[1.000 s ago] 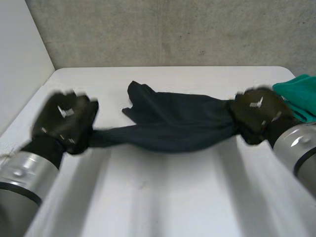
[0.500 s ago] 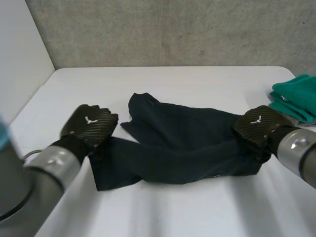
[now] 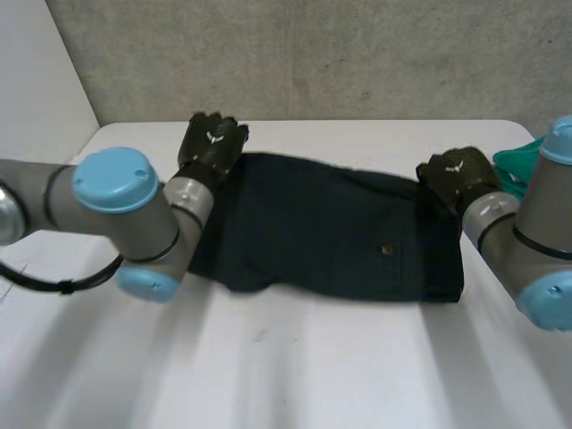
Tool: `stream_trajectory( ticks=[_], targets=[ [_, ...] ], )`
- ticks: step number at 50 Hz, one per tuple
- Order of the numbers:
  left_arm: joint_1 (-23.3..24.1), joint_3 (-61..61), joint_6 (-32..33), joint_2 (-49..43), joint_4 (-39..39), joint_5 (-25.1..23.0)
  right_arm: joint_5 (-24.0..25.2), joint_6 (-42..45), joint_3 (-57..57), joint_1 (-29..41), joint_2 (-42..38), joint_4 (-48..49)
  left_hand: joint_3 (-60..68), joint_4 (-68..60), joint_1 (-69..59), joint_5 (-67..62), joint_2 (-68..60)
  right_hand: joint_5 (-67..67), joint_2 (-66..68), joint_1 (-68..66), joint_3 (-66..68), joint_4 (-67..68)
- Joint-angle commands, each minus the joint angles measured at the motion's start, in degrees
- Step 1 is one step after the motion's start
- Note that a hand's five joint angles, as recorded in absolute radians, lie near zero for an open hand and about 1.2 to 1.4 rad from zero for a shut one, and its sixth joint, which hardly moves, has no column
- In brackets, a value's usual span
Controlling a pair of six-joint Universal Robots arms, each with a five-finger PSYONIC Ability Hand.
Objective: Fold the laundry.
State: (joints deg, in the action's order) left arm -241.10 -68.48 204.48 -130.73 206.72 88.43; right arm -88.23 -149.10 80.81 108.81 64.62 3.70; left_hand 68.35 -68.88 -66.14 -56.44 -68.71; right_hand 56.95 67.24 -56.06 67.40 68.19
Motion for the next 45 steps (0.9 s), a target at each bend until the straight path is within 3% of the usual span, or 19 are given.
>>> stream_trajectory(
  ticks=[1,10,11,12,13,14,15,18,25,31,38,45],
  targets=[
    [0.3,14.5,5.0,-12.0,2.1,-3.4,-4.4,0.1,-10.0,0.4,-9.6,1.4,11.6,-11.1,-13.9,-13.6,-11.3,13.0,12.8,-23.9,12.6,11.8],
    [0.5,29.8,4.9,-25.3,3.6,-6.3,-8.8,0.7,-22.0,0.8,-21.5,1.9,11.6,-11.1,-13.9,-13.6,-11.3,10.6,10.3,-21.5,10.2,9.4],
    [0.5,30.8,4.9,-26.1,3.6,-6.3,-8.8,1.0,-23.8,0.8,-23.4,2.0,11.6,-11.1,-13.9,-13.6,-11.3,-31.0,-31.3,20.2,-31.5,-32.3],
    [0.4,31.7,4.9,-26.9,3.6,-6.2,-9.2,1.0,-24.6,0.8,-24.4,2.0,6.8,-6.3,-9.1,-8.8,-6.5,-50.1,-50.4,39.2,-50.6,-51.3],
    [0.5,32.3,4.8,-27.4,3.6,-5.8,-9.5,1.2,-25.5,0.8,-25.4,1.9,-8.9,9.4,6.6,6.9,9.2,-57.0,-57.2,46.1,-57.4,-58.2],
    [0.5,32.4,4.8,-27.6,3.5,-5.6,-9.6,1.3,-26.4,0.8,-26.2,1.8,-51.3,51.8,49.1,49.4,51.7,-57.0,-57.2,46.1,-57.4,-58.2],
    [0.5,32.0,4.8,-27.6,3.6,-5.6,-10.0,1.2,-27.3,0.9,-27.0,1.7,-58.4,58.9,56.1,56.4,58.7,-57.0,-57.2,46.1,-57.4,-58.2],
    [1.5,28.8,4.7,-25.6,3.7,-5.6,-10.9,0.4,-27.0,0.5,-26.0,1.7,-58.4,58.9,56.1,56.4,58.7,-57.0,-57.2,46.1,-57.4,-58.2],
    [2.5,12.4,4.0,-12.0,4.0,-5.8,-10.7,-2.3,-16.3,-0.3,-11.0,1.0,-58.4,58.9,56.1,56.4,58.7,-57.0,-57.2,46.1,-57.4,-58.2],
    [2.5,0.3,1.0,-1.8,3.5,-5.6,-4.4,-3.5,-3.1,-1.5,-2.7,-5.9,-58.4,58.9,56.1,56.4,58.7,-57.0,-57.2,46.1,-57.4,-58.2],
    [2.5,-10.8,-4.7,6.5,3.2,-5.6,0.9,-10.6,5.3,-2.9,-1.1,-8.5,-58.4,58.9,56.1,56.4,58.7,-57.0,-57.2,46.1,-57.4,-58.2],
    [2.1,-15.9,-7.0,8.8,3.2,-5.7,1.9,-12.6,7.9,-3.6,-3.7,-1.0,-58.4,58.9,56.1,56.4,58.7,-51.0,-51.3,40.1,-51.5,-52.2]
  ],
)
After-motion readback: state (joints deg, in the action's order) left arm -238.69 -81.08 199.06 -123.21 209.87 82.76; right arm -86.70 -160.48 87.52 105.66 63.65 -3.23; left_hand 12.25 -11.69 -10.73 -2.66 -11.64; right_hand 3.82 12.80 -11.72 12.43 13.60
